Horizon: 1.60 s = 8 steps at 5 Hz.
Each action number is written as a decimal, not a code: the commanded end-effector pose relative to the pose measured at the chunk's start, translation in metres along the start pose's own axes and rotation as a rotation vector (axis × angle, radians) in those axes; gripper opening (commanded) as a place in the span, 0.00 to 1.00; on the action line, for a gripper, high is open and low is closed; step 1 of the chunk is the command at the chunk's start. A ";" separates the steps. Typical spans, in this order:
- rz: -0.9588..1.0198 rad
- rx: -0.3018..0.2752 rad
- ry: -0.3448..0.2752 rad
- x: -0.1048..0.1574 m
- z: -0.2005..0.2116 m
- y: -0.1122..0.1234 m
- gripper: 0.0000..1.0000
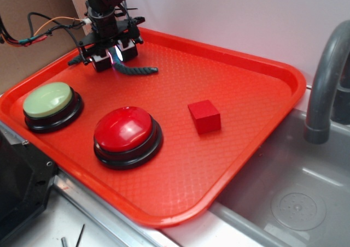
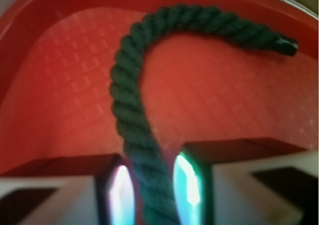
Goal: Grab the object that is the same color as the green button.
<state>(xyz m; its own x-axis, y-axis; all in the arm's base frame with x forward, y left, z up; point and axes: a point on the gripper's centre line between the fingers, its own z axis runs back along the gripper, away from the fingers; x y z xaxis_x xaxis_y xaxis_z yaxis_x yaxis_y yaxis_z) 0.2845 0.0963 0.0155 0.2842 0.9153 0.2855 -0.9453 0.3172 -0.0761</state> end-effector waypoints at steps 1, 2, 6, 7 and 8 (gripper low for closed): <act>-0.184 -0.021 0.033 0.000 0.022 -0.004 0.00; -0.395 -0.040 0.165 -0.006 0.059 -0.016 0.00; -1.093 -0.265 0.330 -0.038 0.220 -0.010 0.00; -1.132 -0.282 0.299 -0.039 0.238 -0.003 0.00; -1.164 -0.265 0.260 -0.045 0.239 0.000 0.00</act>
<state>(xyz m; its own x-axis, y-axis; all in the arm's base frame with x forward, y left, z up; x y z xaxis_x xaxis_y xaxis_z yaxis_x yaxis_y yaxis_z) 0.2380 -0.0211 0.2159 0.9948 0.0799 0.0633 -0.0731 0.9920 -0.1034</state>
